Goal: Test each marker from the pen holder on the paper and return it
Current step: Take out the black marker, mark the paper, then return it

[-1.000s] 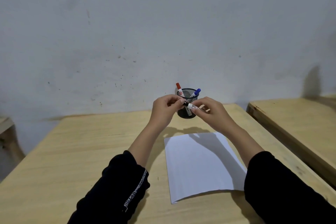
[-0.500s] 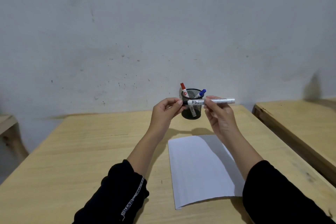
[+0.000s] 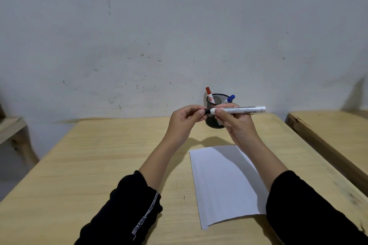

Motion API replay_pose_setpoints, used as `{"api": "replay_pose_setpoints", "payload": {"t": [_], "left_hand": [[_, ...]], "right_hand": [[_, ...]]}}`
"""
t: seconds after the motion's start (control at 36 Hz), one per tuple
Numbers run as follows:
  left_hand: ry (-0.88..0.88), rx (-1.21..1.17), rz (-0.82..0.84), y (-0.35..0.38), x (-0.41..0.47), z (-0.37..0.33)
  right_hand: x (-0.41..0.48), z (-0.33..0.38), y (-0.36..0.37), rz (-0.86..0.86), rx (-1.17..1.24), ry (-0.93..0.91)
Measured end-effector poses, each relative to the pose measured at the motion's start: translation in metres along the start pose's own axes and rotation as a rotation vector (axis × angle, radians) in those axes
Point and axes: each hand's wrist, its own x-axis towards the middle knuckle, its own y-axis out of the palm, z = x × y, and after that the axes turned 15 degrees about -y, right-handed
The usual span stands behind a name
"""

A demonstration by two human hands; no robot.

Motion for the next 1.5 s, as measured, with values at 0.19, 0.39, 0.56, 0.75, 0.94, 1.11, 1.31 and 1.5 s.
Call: {"api": "replay_pose_setpoints", "payload": {"t": [0.19, 0.39, 0.56, 0.75, 0.94, 1.11, 1.31, 1.5], "left_hand": [[-0.040, -0.012, -0.046, -0.014, 0.005, 0.004], [-0.145, 0.191, -0.173, -0.043, 0.009, 0.015], [-0.232, 0.577, -0.256, -0.054, 0.007, 0.036], [-0.269, 0.904, -0.183, -0.056, 0.006, 0.047], [-0.261, 1.014, -0.142, -0.049, 0.009, 0.045], [-0.263, 0.945, -0.180, -0.049, 0.005, 0.054], [0.010, 0.876, -0.287, -0.046, -0.041, 0.042], [-0.006, 0.969, 0.004, -0.043, -0.071, 0.054]], "right_hand": [[0.005, -0.005, -0.005, 0.063, -0.168, -0.027], [0.006, -0.008, -0.020, -0.013, -0.207, -0.041], [0.000, -0.009, -0.025, -0.043, -0.207, 0.004], [-0.005, -0.012, -0.028, -0.052, -0.215, 0.029], [-0.010, -0.009, -0.024, -0.049, -0.227, 0.050], [-0.016, -0.002, -0.027, -0.048, -0.250, 0.050], [-0.025, 0.011, -0.018, -0.013, -0.251, 0.042], [-0.020, 0.016, -0.005, 0.001, -0.240, 0.048]]}}
